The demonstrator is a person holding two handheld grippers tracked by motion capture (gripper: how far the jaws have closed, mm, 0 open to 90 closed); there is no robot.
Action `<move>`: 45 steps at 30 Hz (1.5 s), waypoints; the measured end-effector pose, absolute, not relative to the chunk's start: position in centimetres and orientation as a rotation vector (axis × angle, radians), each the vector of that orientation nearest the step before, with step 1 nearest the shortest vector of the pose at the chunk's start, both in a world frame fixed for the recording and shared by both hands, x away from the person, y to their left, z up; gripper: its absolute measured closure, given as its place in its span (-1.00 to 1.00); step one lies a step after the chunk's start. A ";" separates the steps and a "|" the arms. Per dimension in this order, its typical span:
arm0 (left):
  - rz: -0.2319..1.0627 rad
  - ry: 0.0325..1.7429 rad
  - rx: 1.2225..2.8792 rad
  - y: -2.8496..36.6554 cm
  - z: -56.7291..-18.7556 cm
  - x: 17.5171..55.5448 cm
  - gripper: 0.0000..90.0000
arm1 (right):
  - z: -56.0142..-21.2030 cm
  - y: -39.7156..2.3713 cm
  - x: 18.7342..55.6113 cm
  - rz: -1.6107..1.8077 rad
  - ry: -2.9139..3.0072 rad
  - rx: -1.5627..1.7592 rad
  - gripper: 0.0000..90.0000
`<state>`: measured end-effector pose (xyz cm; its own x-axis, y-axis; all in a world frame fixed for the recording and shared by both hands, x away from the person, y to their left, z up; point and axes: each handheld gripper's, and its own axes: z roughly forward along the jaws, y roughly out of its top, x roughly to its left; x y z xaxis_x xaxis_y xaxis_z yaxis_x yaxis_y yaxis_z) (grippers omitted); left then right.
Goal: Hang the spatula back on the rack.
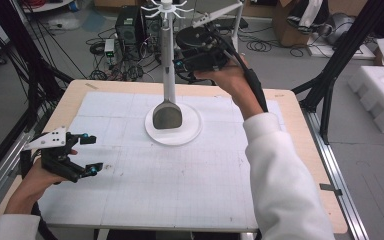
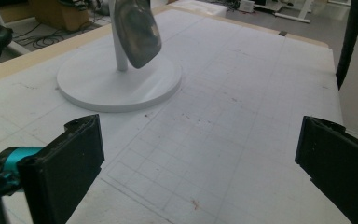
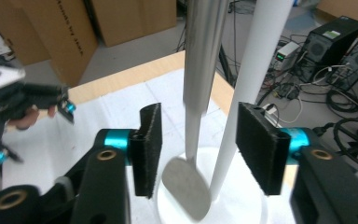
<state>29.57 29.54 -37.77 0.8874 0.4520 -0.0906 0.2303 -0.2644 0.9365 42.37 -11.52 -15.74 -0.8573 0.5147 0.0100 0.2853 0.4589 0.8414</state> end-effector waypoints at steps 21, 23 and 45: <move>0.264 0.525 1.816 30.4 -37.5 29.0 -0.96 | -25.6 -20.9 33.8 1.489 2.398 0.523 -0.99; 0.266 0.525 1.815 30.4 -37.5 28.9 -0.96 | -26.6 -22.0 33.0 1.513 2.387 0.519 -0.99; 0.287 0.523 1.812 30.2 -38.3 27.6 -0.96 | -37.7 -28.8 27.7 1.651 2.314 0.609 -0.99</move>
<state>27.56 30.19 -38.25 0.8697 0.4887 -0.0687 0.2045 -0.2302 0.9514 27.68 -28.78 -37.69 -0.8859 0.4612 0.0496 0.1969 0.2771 0.9405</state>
